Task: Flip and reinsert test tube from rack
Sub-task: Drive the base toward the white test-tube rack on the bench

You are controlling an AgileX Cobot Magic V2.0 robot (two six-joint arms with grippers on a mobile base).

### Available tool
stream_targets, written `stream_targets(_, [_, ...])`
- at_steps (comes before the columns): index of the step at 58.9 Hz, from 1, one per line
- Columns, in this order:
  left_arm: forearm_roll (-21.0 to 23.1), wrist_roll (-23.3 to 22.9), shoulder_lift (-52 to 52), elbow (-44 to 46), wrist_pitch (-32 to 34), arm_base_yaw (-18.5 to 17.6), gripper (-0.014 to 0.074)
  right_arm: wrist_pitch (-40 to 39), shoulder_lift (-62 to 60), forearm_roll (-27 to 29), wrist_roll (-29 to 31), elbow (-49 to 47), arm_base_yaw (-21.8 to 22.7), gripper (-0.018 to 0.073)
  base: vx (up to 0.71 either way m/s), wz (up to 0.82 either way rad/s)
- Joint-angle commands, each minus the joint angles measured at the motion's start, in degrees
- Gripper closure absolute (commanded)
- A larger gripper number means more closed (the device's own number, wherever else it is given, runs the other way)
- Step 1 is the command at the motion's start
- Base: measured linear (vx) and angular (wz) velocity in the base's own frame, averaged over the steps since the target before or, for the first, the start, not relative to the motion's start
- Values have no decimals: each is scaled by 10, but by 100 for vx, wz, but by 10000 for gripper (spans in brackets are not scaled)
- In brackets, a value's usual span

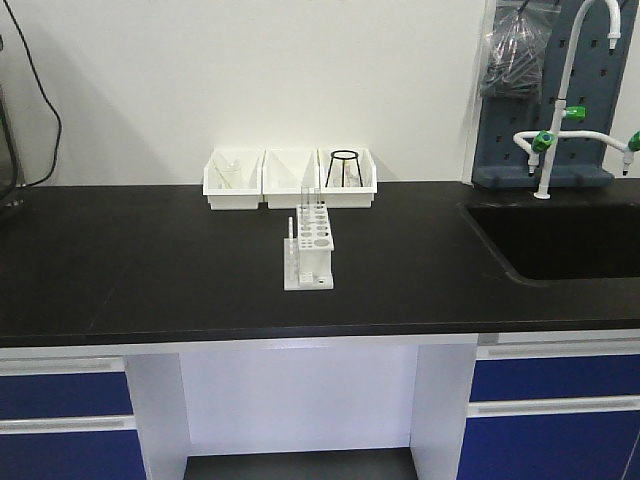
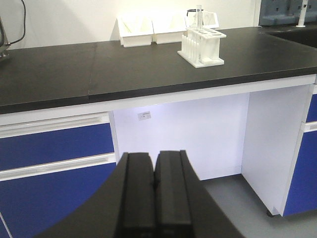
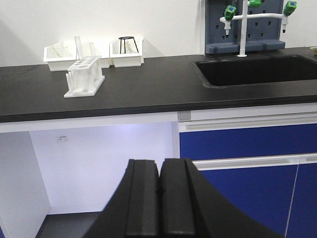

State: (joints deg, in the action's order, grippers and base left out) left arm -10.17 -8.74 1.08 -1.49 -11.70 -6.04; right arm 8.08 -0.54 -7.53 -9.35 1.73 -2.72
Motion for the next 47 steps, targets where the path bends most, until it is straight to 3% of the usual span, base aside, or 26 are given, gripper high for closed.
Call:
stream_targets(1, [3,-5,4,2,47,0,602,-46,-8,-2,9,2,4,570,0,0])
stream_targets(47, [3,-5,4,2,47,0,602,-46,-8,-2,9,2,4,570,0,0])
